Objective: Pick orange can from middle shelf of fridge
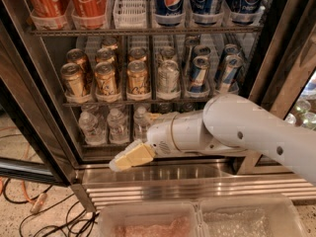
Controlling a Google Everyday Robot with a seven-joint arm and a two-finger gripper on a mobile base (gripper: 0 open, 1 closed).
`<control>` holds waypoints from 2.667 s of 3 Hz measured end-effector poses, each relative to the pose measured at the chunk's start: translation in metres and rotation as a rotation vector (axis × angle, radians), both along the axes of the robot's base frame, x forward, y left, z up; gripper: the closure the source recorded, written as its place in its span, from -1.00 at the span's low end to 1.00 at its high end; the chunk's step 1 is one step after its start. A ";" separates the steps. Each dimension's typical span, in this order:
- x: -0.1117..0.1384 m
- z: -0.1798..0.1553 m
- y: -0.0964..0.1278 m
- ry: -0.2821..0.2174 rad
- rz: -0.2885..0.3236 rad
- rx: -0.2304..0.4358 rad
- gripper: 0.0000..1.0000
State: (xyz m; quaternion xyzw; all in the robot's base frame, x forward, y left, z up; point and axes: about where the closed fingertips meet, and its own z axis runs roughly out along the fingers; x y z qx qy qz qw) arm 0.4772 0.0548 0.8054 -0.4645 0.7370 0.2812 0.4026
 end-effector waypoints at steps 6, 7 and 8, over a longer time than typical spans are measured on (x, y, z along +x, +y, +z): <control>0.065 -0.010 0.072 -0.184 -0.174 0.228 -1.00; 0.074 0.000 0.082 -0.242 -0.192 0.241 -1.00; 0.082 0.018 0.087 -0.316 -0.253 0.245 -1.00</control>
Offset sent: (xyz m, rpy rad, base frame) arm 0.0148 0.0148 -0.0027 0.0348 -0.0379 -0.0301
